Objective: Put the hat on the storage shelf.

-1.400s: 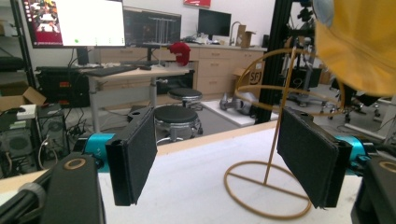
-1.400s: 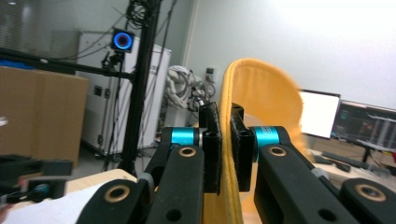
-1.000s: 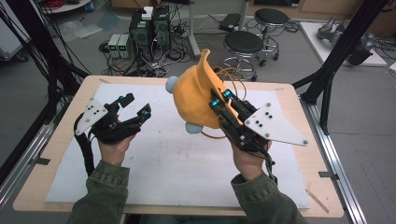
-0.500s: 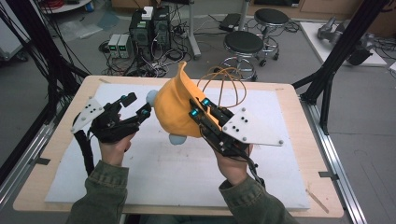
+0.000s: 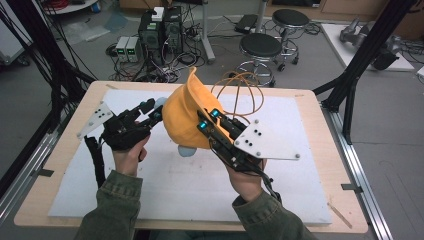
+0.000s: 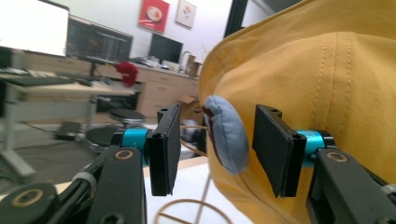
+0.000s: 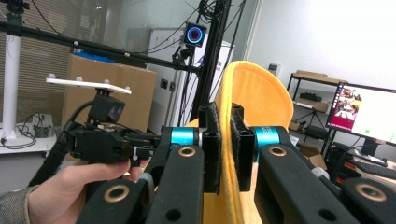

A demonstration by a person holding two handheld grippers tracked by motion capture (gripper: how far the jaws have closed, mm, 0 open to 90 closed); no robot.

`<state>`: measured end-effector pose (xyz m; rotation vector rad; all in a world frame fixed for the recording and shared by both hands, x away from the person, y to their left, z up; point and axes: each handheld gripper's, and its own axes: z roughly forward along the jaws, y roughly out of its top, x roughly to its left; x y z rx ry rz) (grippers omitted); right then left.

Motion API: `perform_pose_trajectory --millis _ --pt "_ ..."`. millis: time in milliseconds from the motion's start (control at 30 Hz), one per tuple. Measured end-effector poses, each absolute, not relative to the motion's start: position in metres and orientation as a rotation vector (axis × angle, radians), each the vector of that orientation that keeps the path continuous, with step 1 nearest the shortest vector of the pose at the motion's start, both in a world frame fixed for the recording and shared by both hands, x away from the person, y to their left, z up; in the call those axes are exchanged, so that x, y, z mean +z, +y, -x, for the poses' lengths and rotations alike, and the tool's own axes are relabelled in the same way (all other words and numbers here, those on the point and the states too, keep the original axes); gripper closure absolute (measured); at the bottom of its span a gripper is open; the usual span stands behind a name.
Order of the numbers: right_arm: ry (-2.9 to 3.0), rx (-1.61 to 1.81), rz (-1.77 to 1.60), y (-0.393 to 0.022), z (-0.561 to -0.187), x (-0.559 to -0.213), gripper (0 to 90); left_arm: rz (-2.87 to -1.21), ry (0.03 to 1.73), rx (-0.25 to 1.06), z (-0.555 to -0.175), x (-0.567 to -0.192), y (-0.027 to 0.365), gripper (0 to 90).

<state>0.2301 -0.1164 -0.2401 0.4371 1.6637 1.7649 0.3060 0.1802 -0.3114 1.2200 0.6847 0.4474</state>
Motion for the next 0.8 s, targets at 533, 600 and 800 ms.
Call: perform_pose_trajectory --millis 533,600,800 --pt "1.660 1.754 -0.457 -0.125 -0.232 -0.243 85.3 -1.179 0.708 0.332 -0.316 -0.313 0.169 83.5" --pt "1.661 1.745 -0.464 -0.128 -0.233 -0.243 84.7 -1.176 0.709 0.332 -0.316 -0.312 0.169 84.1" --pt "1.661 1.737 -0.522 -0.140 -0.237 -0.244 81.8 -1.172 0.694 0.352 -0.318 -0.299 0.170 84.3"
